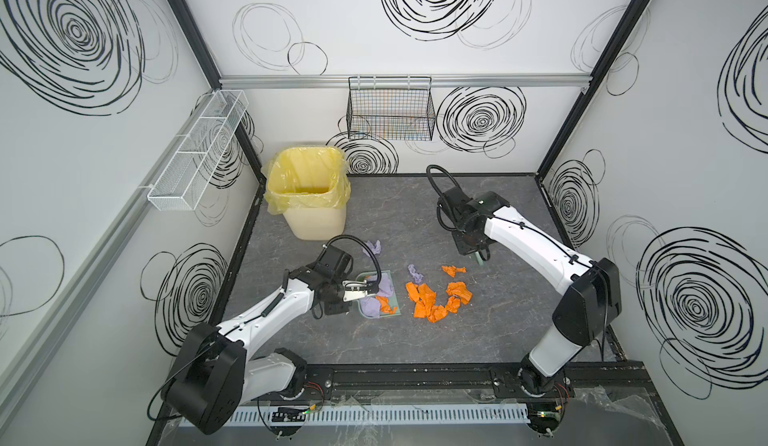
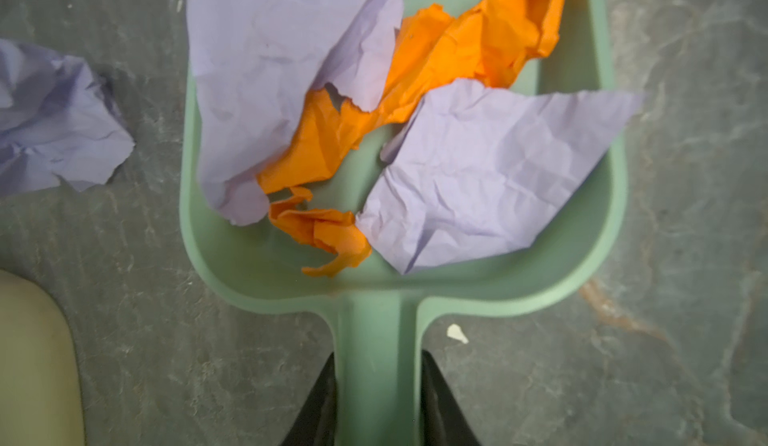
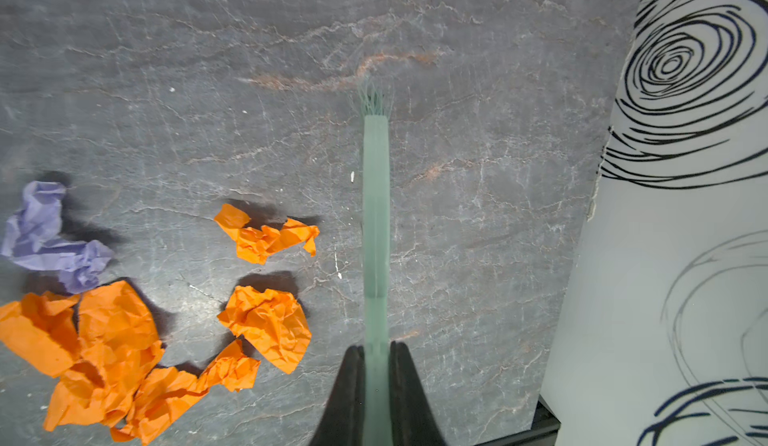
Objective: Sweep away the paper scraps from the table
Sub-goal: 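Raise the brush with the right gripper and bring it back over the remaining scraps, then sweep remaining scraps with the right gripper's brush into the left gripper's dustpan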
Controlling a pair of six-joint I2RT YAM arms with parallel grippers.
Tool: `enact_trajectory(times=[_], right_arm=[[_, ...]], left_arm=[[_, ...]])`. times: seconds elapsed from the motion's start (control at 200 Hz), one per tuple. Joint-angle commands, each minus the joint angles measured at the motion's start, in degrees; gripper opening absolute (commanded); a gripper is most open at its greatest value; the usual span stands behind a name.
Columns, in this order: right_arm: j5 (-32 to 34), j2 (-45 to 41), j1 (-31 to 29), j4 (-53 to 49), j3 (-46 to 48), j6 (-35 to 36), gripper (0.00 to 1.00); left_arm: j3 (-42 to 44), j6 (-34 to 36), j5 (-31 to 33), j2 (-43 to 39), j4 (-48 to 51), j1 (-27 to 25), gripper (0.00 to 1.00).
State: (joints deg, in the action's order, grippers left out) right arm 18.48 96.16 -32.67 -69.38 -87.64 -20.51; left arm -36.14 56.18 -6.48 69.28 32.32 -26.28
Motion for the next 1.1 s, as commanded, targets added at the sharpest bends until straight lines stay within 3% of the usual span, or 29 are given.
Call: enact_trajectory(times=[0.0, 0.445, 0.846, 1.096], right_arm=[[3.95, -1.73, -1.03, -2.71, 0.74, -2.74, 0.0], [-5.77, -1.6, -8.81, -2.89, 10.71, -8.85, 0.0], [-12.95, 3.19, -18.8, -2.78, 4.5, -16.54, 0.0], [-15.55, 5.48, -21.45, -1.99, -0.91, -23.83, 0.0]], left_arm=[[1.85, -0.82, 0.02, -0.43, 2.15, -2.96, 0.0], [1.69, -4.71, 2.86, 2.95, -1.59, -7.68, 0.0], [1.08, -7.13, 3.94, 4.5, -3.49, -9.87, 0.0], [0.98, -8.02, 3.49, 5.66, -4.24, -10.52, 0.0]])
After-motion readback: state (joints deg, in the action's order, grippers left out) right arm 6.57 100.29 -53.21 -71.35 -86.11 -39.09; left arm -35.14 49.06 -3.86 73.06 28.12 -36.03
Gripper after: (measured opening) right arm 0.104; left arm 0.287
